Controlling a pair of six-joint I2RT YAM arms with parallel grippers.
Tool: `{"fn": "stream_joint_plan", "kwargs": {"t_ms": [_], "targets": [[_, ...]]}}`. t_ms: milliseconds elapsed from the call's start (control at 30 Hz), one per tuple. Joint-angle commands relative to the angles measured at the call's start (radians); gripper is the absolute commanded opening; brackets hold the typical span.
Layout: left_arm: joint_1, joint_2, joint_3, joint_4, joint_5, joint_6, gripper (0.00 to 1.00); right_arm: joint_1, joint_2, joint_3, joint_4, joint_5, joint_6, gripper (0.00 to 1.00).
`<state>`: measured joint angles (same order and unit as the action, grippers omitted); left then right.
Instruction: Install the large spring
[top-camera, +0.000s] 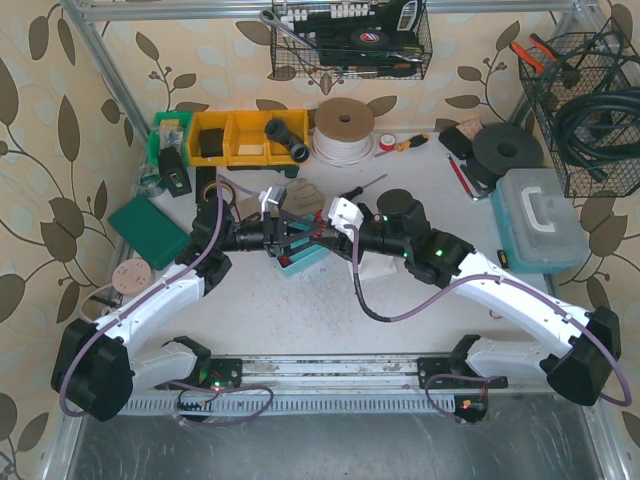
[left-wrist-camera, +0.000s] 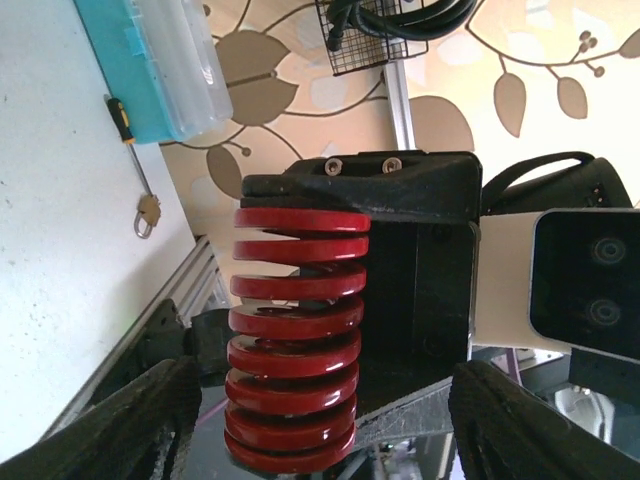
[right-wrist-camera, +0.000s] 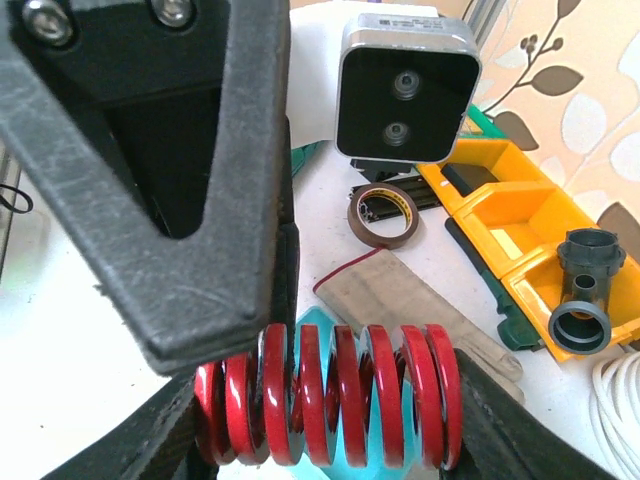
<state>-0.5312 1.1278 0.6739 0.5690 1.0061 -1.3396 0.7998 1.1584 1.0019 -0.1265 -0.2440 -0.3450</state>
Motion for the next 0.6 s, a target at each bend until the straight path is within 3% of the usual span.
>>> {"fn": "stream_joint_plan", "kwargs": {"t_ms": [0, 433, 500, 567], "targets": [[-0.006, -0.033, -0.010, 0.041, 0.018, -0.003, 0.70, -0.003, -0.022, -0.008, 0.011, -0.045, -0.006, 0.00], [-0.014, -0.020, 0.004, 0.036, 0.016, 0.005, 0.66, -0.007, -0.005, -0.002, -0.002, -0.060, 0.000, 0.00], [-0.018, -0.019, 0.005, 0.033, 0.011, 0.009, 0.63, -0.006, -0.003, -0.003, -0.002, -0.058, -0.003, 0.00], [-0.023, -0.016, 0.003, 0.034, 0.009, 0.011, 0.54, -0.007, -0.002, -0.004, 0.000, -0.055, -0.003, 0.00]]}}
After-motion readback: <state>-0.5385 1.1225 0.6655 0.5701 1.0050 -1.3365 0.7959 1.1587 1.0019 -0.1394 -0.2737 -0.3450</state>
